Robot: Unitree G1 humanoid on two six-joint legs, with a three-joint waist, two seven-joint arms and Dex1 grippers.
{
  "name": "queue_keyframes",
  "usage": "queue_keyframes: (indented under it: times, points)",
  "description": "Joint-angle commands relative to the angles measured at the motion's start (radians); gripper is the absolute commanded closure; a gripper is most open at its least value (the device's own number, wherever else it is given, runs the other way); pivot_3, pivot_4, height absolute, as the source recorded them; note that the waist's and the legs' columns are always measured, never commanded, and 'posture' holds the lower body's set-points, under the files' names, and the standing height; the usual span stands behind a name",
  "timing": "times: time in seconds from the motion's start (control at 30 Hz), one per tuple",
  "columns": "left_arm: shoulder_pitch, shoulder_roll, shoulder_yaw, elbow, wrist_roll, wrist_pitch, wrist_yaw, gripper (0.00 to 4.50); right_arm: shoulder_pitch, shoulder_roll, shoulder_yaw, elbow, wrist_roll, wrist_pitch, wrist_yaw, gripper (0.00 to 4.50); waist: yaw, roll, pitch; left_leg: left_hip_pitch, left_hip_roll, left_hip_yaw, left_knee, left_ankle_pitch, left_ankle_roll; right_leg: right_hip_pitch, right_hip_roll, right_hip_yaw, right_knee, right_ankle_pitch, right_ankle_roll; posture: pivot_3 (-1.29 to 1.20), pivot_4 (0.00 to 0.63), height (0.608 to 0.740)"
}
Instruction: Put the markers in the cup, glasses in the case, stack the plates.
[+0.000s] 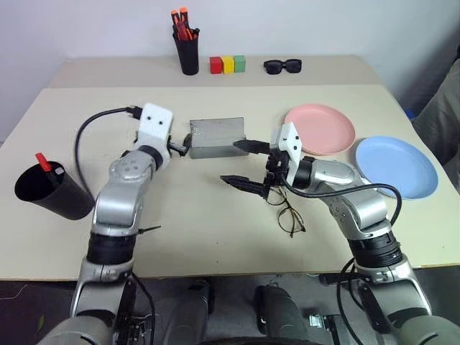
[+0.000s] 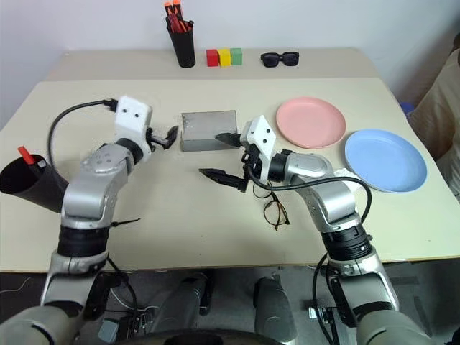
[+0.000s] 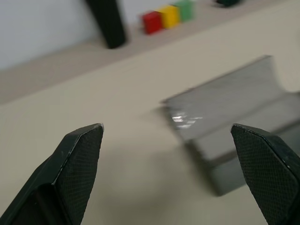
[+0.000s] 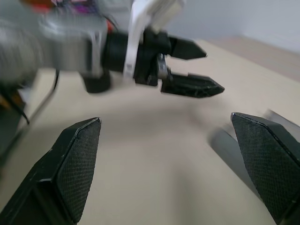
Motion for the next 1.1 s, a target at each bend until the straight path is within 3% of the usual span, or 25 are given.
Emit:
queue_keyframes:
  times: [0.03,0.27,0.47,0.57,0.77,0.8,0.97,1.1]
  points:
    - [-0.098,0.044,-0.089,0.158,-0.019,-0.062,-0.177,0.06,0.017,-0.075,-0.034,-0.036,-0.018,-0.022,0.034,0.00,-0.004,0.000,0.000,0.000,0.000,0.000,0.000,0.000,0.000,0.000,0.000,0.000,0.000,0.000,0.000,0.00,0.150,0.740]
    - [-0.298,0.058,-0.208,0.526,-0.005,-0.197,-0.435,0.06,0.130,-0.266,-0.106,-0.153,0.008,0.012,0.103,0.00,-0.005,-0.001,0.001,-0.001,0.000,0.001,0.000,0.000,0.000,0.000,-0.002,0.000,-0.001,0.000,0.000,0.00,0.150,0.740]
    - [-0.403,0.047,-0.256,0.772,0.052,-0.334,-0.535,0.06,0.204,-0.295,-0.152,-0.216,0.007,0.026,0.065,0.00,-0.008,-0.001,0.001,-0.001,0.000,0.001,0.000,0.000,0.001,0.000,-0.002,0.000,-0.001,0.000,0.000,0.00,0.150,0.740]
    - [-0.431,0.038,-0.266,0.861,0.076,-0.388,-0.567,0.95,0.227,-0.289,-0.158,-0.241,0.006,0.032,0.043,0.00,-0.006,-0.001,0.001,-0.001,-0.001,0.000,0.000,0.000,0.001,0.000,-0.004,0.000,-0.001,0.000,0.001,0.00,0.150,0.740]
    - [-0.423,0.042,-0.267,0.895,0.105,-0.445,-0.606,4.09,0.235,-0.291,-0.159,-0.244,0.006,0.032,0.033,0.00,-0.003,-0.001,0.001,-0.001,-0.002,0.000,0.001,-0.001,0.002,0.001,-0.007,0.000,-0.001,-0.001,0.002,0.00,0.150,0.740]
    - [-0.419,0.043,-0.267,0.891,0.109,-0.451,-0.608,4.45,0.235,-0.292,-0.160,-0.242,0.006,0.031,0.034,0.00,-0.004,-0.001,0.001,-0.001,-0.002,-0.001,0.001,-0.001,0.002,0.001,-0.007,0.000,-0.001,-0.001,0.002,0.00,0.150,0.740]
    - [-0.309,0.100,-0.267,0.695,0.077,-0.595,-0.739,4.45,0.208,-0.303,-0.151,-0.216,0.003,0.051,0.040,0.00,-0.009,-0.001,0.002,-0.001,-0.002,-0.001,0.001,-0.001,0.002,0.000,-0.007,0.000,0.000,-0.001,0.002,0.00,0.150,0.740]
    - [-0.160,0.205,-0.278,0.390,0.024,-0.581,-0.906,4.45,0.199,-0.319,-0.148,-0.203,0.009,0.116,0.033,0.00,-0.010,-0.001,0.002,-0.001,0.000,-0.001,0.000,-0.001,0.002,-0.001,-0.007,0.001,0.000,-0.001,0.002,0.00,0.150,0.740]
